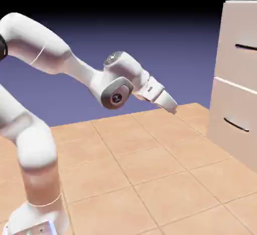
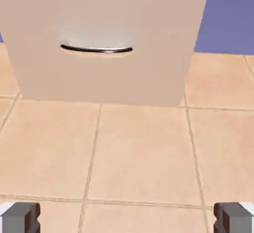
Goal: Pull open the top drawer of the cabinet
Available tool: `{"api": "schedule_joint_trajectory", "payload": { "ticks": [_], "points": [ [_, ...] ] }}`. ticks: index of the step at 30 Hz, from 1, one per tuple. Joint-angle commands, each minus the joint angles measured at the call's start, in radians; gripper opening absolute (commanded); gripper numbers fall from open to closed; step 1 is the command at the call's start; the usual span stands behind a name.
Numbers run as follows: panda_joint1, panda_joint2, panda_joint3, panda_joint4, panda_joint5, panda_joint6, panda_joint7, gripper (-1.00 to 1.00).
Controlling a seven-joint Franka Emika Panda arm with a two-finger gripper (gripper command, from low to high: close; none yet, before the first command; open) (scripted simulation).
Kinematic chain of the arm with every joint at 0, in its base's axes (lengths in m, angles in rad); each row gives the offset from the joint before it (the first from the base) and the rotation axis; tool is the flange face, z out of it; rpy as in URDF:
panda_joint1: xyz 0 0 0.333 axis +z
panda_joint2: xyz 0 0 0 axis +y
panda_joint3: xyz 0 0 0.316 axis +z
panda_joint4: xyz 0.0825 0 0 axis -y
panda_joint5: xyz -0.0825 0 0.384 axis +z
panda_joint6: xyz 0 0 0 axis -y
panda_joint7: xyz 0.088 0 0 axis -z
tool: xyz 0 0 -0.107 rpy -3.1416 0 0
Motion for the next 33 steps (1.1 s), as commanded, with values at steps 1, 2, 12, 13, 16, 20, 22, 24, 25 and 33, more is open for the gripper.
{"api": "schedule_joint_trajectory", "payload": {
  "ticks": [1, 2, 12, 13, 16, 20, 22, 24, 25, 33],
  "points": [
    [0.01, 0.022, -0.015, 0.027, 0.032, 0.001, -0.044, 0.0],
    [0.021, 0.043, -0.029, 0.054, 0.064, 0.002, -0.087, 0.0],
    [0.124, 0.259, -0.176, 0.322, 0.385, 0.011, -0.522, 0.0],
    [0.135, 0.281, -0.19, 0.349, 0.417, 0.012, -0.565, 0.0],
    [0.166, 0.345, -0.234, 0.429, 0.514, 0.015, -0.696, 0.0],
    [0.207, 0.432, -0.293, 0.537, 0.642, 0.019, -0.87, 0.0],
    [0.228, 0.475, -0.322, 0.59, 0.706, 0.021, -0.957, 0.0],
    [0.249, 0.518, -0.351, 0.644, 0.77, 0.023, -1.044, 0.0],
    [0.259, 0.539, -0.366, 0.671, 0.802, 0.024, -1.087, 0.0],
    [0.342, 0.712, -0.483, 0.885, 1.059, 0.031, -1.435, 0.0]
  ]
}}
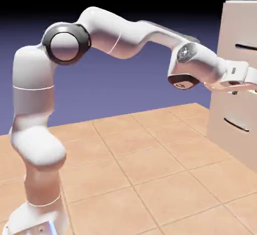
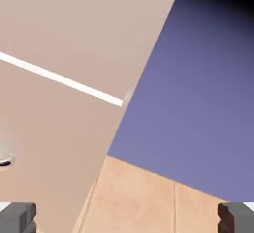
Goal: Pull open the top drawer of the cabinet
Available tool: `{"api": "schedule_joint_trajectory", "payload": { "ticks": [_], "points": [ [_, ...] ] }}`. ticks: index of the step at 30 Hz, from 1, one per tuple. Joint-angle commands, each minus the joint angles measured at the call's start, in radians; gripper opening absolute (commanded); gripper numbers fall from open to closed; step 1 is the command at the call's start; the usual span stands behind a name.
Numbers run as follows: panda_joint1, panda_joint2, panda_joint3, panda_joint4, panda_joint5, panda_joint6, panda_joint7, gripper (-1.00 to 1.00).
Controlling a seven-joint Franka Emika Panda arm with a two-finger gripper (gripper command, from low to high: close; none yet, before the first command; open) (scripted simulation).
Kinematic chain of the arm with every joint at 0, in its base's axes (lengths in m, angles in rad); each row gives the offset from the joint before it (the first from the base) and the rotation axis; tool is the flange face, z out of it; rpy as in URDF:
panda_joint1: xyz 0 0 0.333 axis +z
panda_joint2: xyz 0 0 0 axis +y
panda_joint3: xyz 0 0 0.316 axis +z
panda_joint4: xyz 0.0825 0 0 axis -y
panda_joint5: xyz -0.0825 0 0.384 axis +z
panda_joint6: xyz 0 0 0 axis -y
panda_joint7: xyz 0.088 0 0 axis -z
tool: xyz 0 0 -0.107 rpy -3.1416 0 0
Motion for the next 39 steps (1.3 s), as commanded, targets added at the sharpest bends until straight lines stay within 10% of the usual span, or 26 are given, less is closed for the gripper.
{"api": "schedule_joint_trajectory", "payload": {
  "ticks": [1, 35, 39],
  "points": [
    [0.01, 0.022, -0.015, 0.027, 0.032, 0.001, -0.044, 0.0],
    [0.361, 0.752, -0.51, 0.935, 1.118, 0.033, -1.515, 0.0],
    [0.33, 0.798, -0.549, 0.985, 1.047, 0.02, -1.385, 0.0]
  ]
}}
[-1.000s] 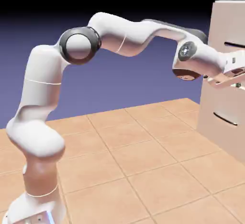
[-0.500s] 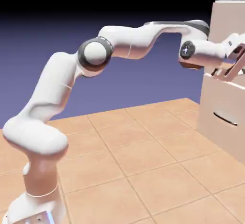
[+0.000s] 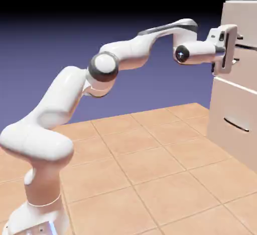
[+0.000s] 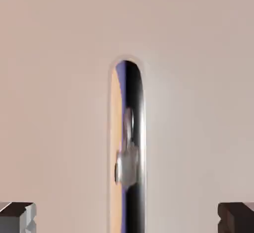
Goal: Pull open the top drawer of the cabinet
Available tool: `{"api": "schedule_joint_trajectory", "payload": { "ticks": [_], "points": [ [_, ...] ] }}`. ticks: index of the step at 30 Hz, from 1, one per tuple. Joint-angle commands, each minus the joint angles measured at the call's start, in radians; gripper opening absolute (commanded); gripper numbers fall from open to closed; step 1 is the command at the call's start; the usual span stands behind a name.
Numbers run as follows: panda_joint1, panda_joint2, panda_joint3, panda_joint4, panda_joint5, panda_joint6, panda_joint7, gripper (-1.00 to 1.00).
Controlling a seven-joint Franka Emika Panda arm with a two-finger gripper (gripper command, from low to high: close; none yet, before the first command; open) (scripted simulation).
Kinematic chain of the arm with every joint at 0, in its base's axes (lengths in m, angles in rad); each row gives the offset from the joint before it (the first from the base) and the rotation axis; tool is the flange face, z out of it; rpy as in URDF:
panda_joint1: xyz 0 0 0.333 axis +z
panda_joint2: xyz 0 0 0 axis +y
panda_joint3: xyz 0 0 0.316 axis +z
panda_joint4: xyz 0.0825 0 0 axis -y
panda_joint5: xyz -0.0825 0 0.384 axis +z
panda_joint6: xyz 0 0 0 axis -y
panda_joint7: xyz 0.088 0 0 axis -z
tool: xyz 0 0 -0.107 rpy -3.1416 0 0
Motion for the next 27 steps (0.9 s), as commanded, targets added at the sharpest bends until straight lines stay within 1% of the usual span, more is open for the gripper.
{"api": "schedule_joint_trajectory", "payload": {
  "ticks": [1, 19, 20, 21, 27],
  "points": [
    [-0.01, 0.015, -0.013, 0.017, -0.024, -0.004, 0.044, 0.0],
    [-0.194, 0.29, -0.241, 0.318, -0.448, -0.077, 0.82, 0.0],
    [-0.194, 0.29, -0.241, 0.318, -0.448, -0.077, 0.82, -1.0],
    [-0.194, 0.29, -0.241, 0.318, -0.448, -0.077, 0.82, -1.0],
    [-0.101, 0.211, -0.169, 0.184, -0.301, -0.057, 0.559, -1.0]
  ]
}}
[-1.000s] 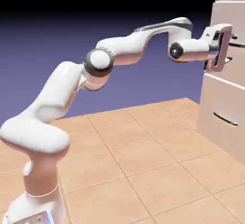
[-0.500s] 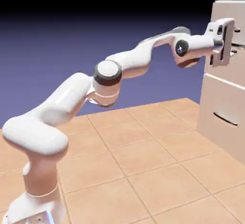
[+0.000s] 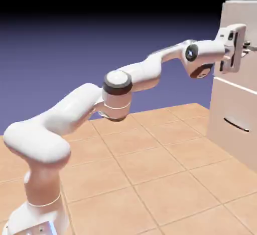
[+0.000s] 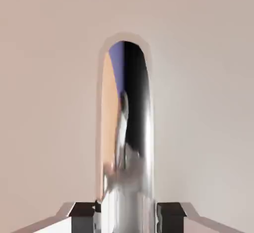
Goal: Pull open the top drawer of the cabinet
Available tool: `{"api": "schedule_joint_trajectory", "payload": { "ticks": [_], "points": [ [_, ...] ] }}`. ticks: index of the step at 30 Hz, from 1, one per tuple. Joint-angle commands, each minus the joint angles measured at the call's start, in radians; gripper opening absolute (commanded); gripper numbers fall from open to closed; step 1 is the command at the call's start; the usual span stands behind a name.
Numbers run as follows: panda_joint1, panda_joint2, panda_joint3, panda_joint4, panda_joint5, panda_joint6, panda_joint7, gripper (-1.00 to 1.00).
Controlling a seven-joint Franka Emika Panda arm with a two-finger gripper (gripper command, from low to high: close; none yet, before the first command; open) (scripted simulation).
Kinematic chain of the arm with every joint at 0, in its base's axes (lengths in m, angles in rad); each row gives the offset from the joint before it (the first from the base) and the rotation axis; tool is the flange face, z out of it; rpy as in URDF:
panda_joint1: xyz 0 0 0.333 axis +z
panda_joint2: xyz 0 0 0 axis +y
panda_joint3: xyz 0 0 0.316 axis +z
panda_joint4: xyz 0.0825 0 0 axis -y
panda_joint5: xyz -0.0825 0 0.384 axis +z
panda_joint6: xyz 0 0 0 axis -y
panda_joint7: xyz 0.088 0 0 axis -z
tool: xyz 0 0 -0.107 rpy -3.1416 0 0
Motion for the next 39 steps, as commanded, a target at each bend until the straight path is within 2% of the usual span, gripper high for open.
{"api": "schedule_joint_trajectory", "payload": {
  "ticks": [1, 14, 26, 32, 39],
  "points": [
    [0.015, -0.013, 0.009, -0.021, 0.026, 0.003, -0.043, -1.0],
    [0.285, -0.173, -0.07, -0.384, 0.483, -0.048, -0.593, -1.0],
    [0.654, -0.264, -0.306, -0.819, 0.706, -0.162, -0.855, -1.0],
    [0.864, -0.275, -0.451, -1.034, 0.746, -0.212, -0.911, -1.0],
    [0.818, -0.03, -0.552, -1.067, 0.688, -0.337, -0.606, -1.0]
  ]
}}
